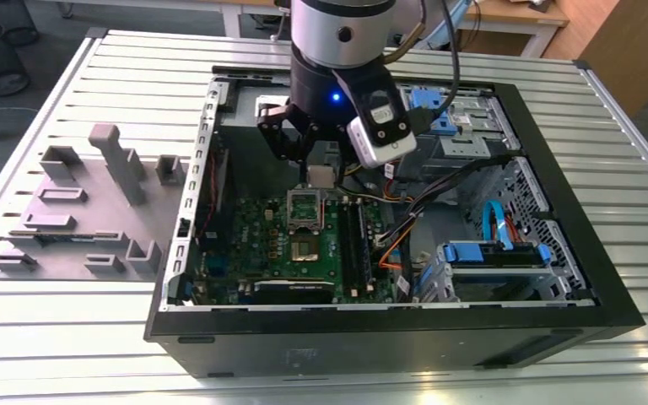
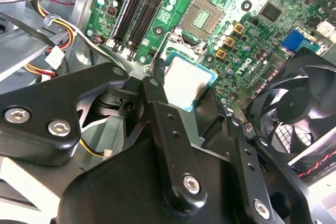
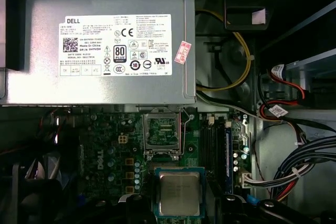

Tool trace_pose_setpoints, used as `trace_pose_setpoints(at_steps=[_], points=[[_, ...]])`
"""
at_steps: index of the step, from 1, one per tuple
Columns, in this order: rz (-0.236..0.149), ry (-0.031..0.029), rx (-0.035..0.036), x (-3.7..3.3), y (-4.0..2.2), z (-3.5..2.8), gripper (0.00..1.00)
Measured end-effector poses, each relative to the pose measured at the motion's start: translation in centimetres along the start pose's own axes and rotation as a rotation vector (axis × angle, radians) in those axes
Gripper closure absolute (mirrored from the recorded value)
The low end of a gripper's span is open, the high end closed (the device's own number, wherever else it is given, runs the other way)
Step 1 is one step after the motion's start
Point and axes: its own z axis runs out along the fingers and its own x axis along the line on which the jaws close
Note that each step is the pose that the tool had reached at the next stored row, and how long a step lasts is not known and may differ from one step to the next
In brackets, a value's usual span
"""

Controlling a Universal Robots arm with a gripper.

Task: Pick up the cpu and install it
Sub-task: 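Place the cpu into insertion slot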

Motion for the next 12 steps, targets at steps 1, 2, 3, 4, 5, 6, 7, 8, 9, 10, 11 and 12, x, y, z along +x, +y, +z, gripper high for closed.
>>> trace_pose_setpoints(at_steps=[1,2,3,4,5,6,7,8,9,10,11,12], points=[[0.0,0.0,-0.0001,0.0,0.0,0.03,0.53],[0.0,0.0,-0.0001,0.0,0.0,0.06,0.53],[0.0,0.0,-0.0001,0.0,0.0,0.1,0.53],[0.0,-0.0001,-0.0001,0.0,0.0,0.14,0.53],[0.0,0.0,-0.0001,0.0,-0.01,0.18,0.53],[0.0,0.0,0.0,0.0,-0.01,0.23,0.53],[0.0,0.0,0.0,0.0,-0.01,0.29,0.53],[0.0,0.0,-0.0001,0.0,-0.01,0.36,0.53],[0.0,0.0,-0.0001,0.0,-0.02,0.42,0.53],[0.0,-0.0002,0.0,0.0,-0.02,0.48,0.53],[0.0,-0.0001,0.0001,0.0,-0.02,0.5,0.53],[0.0,0.0,0.0002,0.0,-0.02,0.49,0.53]])
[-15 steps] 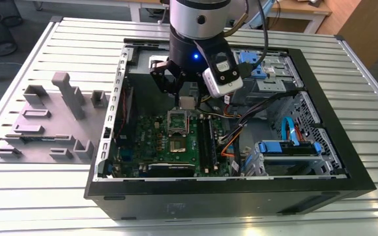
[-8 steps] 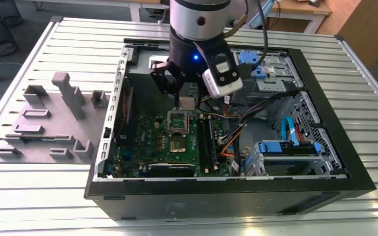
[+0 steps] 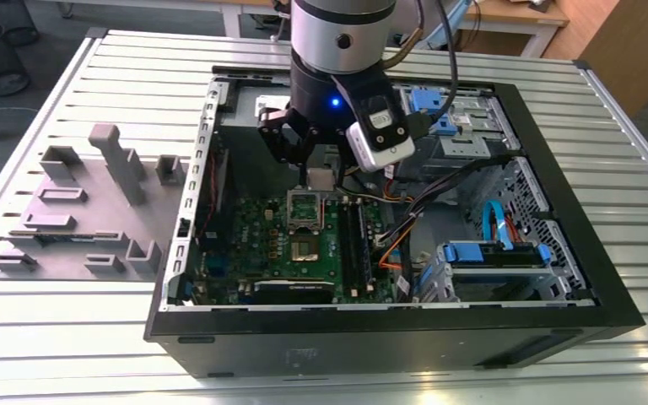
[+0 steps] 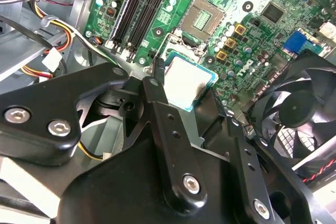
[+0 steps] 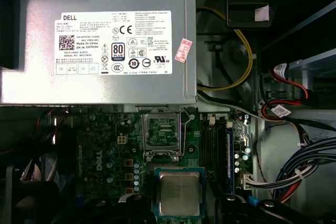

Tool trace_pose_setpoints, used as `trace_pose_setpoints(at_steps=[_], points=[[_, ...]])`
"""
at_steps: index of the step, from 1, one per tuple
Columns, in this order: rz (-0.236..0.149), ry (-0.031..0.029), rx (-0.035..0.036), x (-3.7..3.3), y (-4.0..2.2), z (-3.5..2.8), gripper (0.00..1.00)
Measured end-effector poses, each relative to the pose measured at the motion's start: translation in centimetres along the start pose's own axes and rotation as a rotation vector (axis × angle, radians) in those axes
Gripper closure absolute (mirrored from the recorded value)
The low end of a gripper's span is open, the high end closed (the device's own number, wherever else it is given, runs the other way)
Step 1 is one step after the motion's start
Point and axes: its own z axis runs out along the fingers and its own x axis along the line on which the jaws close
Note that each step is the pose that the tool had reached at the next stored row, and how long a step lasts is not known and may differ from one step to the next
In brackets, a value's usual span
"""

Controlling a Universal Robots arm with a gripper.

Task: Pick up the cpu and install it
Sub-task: 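Place the cpu into insertion slot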

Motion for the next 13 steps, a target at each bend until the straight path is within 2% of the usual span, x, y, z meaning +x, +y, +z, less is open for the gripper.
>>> trace_pose_setpoints(at_steps=[7,13], points=[[0.0,0.0,-0.0002,0.0,0.0,0.02,0.53],[0.0,-0.0005,-0.0003,0.01,-0.1,0.34,0.53]])
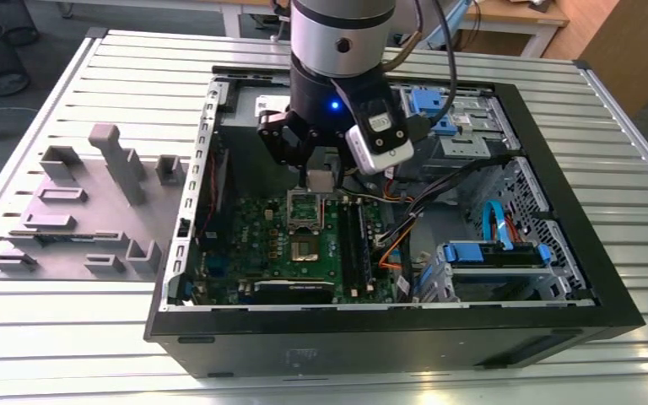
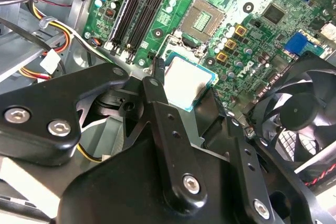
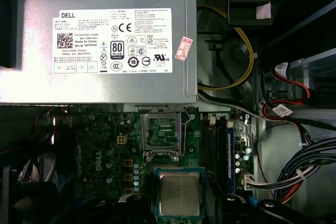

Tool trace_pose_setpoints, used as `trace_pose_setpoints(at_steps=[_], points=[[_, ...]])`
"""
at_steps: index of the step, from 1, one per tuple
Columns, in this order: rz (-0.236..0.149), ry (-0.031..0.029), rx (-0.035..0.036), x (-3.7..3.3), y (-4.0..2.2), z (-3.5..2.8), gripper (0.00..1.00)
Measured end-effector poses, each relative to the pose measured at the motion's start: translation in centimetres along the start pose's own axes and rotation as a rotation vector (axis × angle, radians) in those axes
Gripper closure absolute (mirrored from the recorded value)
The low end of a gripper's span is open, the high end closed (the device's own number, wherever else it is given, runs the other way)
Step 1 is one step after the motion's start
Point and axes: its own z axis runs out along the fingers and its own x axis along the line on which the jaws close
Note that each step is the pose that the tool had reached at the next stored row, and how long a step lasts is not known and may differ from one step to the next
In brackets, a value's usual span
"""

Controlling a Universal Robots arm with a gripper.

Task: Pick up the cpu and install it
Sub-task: 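Place the cpu into insertion slot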

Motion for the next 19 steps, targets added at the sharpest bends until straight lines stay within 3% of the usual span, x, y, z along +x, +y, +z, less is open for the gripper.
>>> trace_pose_setpoints(at_steps=[19], points=[[0.0,-0.0034,-0.0007,0.32,-0.94,1.5,0.53]])
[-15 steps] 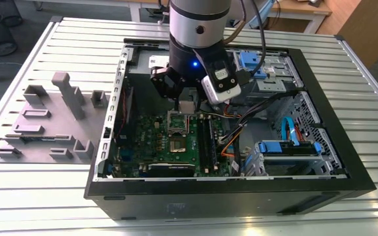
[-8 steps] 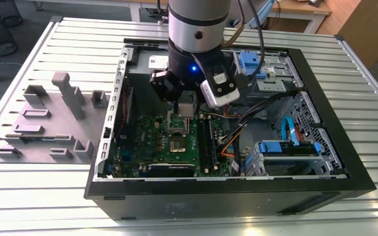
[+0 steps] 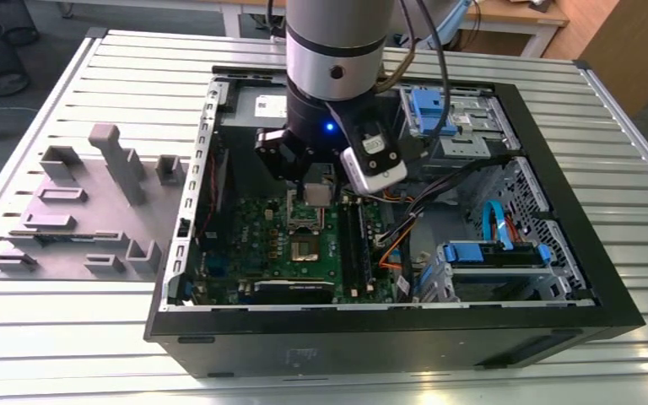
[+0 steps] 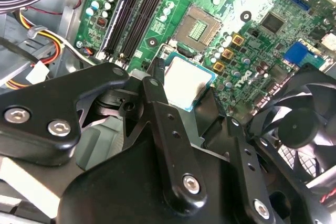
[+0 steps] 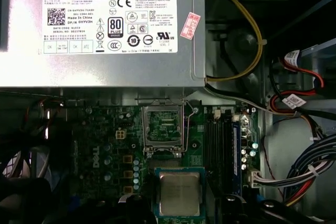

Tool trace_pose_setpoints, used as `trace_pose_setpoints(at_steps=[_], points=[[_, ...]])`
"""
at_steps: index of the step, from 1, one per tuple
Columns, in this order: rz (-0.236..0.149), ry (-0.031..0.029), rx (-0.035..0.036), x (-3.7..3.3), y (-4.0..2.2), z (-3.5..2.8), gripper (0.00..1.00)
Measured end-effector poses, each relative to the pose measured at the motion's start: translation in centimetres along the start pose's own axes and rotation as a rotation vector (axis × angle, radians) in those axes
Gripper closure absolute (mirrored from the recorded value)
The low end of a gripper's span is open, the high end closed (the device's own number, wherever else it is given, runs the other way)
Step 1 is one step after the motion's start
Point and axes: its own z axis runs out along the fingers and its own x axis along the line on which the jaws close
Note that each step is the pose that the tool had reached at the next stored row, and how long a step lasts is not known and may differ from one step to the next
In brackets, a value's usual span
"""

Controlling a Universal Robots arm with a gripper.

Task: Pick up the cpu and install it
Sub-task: 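Place the cpu into insertion slot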

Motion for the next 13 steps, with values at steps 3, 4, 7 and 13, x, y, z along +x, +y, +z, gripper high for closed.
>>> trace_pose_setpoints(at_steps=[3,4,7,13], points=[[0.0,0.0,0.0002,0.0,-0.01,0.14,0.53],[0.0,0.0001,0.0003,0.0,-0.02,0.16,0.53],[0.0,0.0001,0.0004,0.0,-0.02,0.17,0.53],[0.0,0.0001,0.0002,0.0,-0.02,0.19,0.53]])
